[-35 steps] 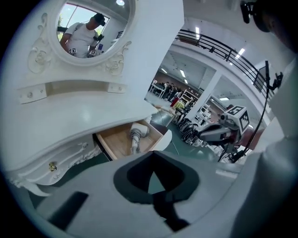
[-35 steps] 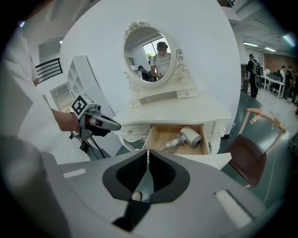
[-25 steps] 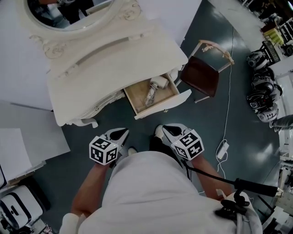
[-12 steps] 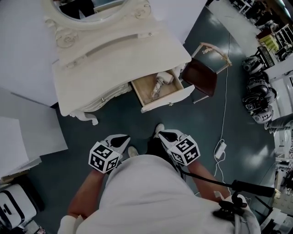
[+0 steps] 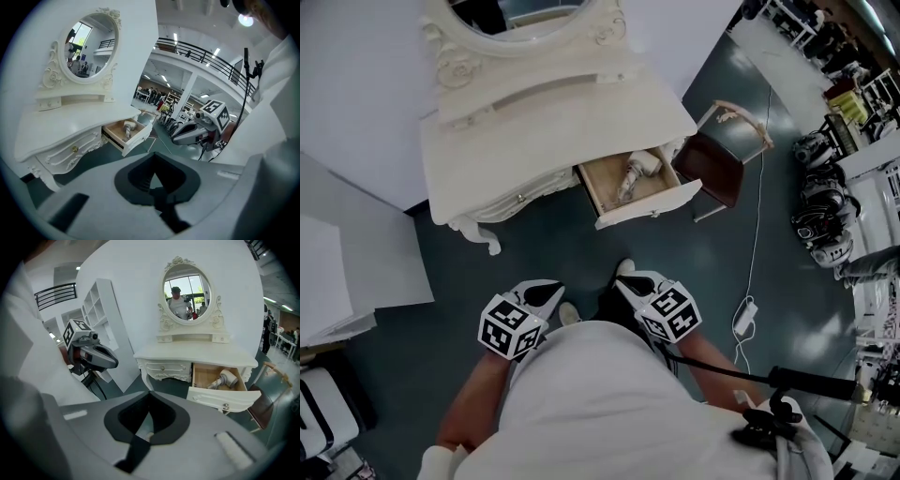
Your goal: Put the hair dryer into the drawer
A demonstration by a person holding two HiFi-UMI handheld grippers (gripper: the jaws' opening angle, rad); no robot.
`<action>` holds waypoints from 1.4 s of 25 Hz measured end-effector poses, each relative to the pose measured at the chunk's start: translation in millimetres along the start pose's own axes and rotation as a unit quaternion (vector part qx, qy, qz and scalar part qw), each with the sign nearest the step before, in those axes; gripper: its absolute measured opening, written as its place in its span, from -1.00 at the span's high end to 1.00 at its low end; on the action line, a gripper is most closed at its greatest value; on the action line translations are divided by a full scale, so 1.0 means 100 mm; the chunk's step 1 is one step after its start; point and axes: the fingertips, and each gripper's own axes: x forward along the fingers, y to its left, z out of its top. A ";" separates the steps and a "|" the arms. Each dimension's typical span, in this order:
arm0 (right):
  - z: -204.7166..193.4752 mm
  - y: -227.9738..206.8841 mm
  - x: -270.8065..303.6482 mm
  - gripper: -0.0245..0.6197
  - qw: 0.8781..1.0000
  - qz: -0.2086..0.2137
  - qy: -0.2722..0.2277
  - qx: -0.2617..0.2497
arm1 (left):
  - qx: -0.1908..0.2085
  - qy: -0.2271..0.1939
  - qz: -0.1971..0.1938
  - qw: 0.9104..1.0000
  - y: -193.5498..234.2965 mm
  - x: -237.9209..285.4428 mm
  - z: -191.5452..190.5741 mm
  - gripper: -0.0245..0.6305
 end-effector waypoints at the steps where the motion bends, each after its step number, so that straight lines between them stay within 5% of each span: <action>1: 0.00 0.04 0.00 0.92 1.000 0.002 0.001 -0.003 | -0.002 -0.002 0.001 1.000 -0.02 -0.04 -0.02 0.92; 35: -0.09 0.11 -0.04 0.92 1.000 0.007 0.003 -0.015 | -0.014 -0.002 -0.008 1.000 -0.10 0.07 -0.12 0.92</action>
